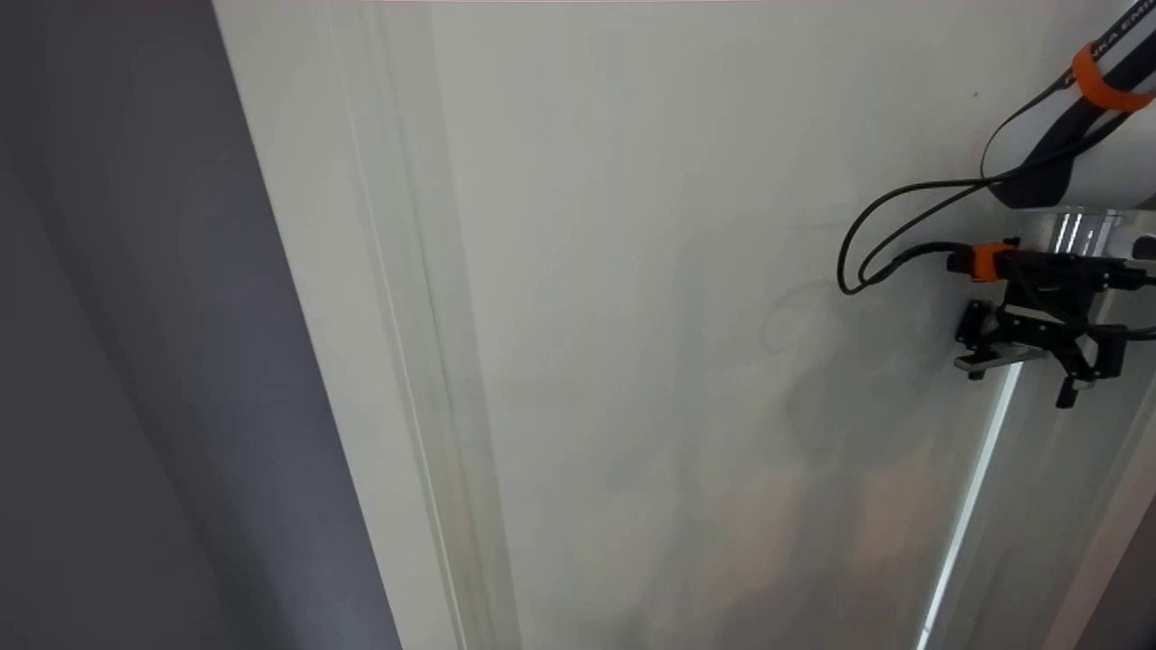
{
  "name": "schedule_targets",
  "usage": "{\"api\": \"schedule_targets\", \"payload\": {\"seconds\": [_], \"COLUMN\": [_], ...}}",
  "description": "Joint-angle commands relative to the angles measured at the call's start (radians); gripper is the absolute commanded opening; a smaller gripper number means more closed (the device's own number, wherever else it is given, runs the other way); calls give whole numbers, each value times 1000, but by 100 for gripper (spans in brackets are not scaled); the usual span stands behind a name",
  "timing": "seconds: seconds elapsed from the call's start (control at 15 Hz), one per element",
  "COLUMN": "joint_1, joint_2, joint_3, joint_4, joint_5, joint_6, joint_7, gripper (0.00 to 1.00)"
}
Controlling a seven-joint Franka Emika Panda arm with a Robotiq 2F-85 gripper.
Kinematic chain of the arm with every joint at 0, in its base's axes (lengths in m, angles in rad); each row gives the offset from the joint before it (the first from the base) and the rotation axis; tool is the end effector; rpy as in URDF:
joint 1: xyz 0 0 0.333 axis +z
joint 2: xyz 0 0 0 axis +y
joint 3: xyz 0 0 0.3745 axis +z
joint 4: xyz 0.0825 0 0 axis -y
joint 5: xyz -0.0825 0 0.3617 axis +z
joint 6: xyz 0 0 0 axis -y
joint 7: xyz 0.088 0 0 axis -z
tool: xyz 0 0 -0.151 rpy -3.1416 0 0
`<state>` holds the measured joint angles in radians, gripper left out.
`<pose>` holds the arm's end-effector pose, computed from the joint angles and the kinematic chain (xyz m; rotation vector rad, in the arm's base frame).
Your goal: Close the door
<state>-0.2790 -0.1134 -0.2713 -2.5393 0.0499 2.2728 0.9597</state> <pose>0.3455 -0.2077 0.3314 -2.2232 2.1583 0.2606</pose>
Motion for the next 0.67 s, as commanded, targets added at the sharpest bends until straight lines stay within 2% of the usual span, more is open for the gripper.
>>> {"api": "schedule_targets", "payload": {"seconds": [0.0, 0.6], "joint_1": [-50, -38], "joint_2": [-64, -67], "joint_3": [-18, -17], "joint_4": [-61, -53], "joint_5": [-20, 32], "joint_6": [-36, -28], "joint_7": [1, -37], "gripper": [100, 100]}}
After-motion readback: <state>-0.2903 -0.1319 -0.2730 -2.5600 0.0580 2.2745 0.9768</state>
